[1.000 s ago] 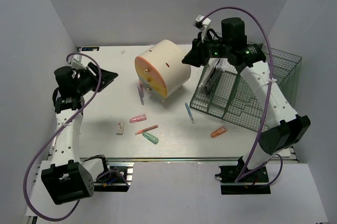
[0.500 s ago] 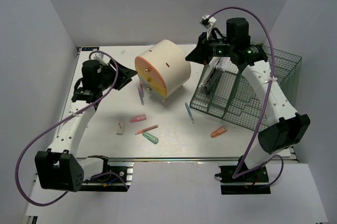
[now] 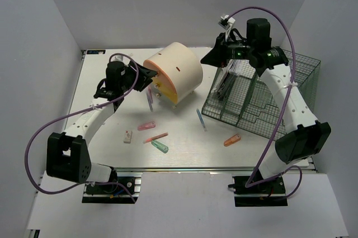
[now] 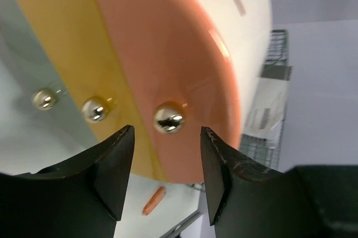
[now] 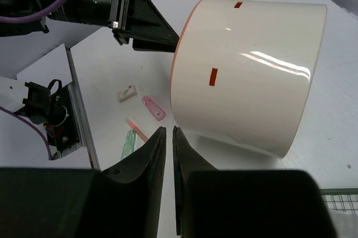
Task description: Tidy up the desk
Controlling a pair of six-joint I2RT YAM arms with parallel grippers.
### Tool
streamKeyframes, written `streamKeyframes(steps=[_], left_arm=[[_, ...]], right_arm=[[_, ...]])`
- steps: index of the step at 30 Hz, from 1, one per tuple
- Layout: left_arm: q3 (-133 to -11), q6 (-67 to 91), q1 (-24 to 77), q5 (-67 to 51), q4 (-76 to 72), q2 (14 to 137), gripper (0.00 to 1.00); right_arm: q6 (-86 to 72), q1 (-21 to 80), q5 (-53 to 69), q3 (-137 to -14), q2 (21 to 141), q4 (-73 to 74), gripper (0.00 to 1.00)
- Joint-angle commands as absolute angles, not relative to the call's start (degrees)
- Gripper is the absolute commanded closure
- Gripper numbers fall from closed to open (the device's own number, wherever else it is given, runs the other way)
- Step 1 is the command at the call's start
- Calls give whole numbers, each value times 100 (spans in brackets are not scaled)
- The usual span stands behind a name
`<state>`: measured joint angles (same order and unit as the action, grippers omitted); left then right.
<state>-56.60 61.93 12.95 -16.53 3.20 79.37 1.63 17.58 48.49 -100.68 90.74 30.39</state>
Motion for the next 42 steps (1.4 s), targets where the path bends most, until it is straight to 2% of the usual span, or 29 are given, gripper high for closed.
streamKeyframes(steps=[1,10,22,37,42], left_arm=[[-5546,6503,1336,-1407,-421,7884,40],[-5230,6864,1336,-1503,-1081,8094,47],[-5089,7128,1389,-1608,-1397,8156,48],[-4887,7374,1389,-1661,-1652,8060,77],[-4712,7400,1214,-1522,-1574,7727,80]], right_arm=[[167,1670,5080,-9993,8833,2813,85],[149,1547,5168,-9993,8938,2812,85],[141,1494,5221,-10046,9061,2795,84],[70,1476,5194,-10011,9123,2742,85],[70,1468,5177,-9993,9105,2742,85]])
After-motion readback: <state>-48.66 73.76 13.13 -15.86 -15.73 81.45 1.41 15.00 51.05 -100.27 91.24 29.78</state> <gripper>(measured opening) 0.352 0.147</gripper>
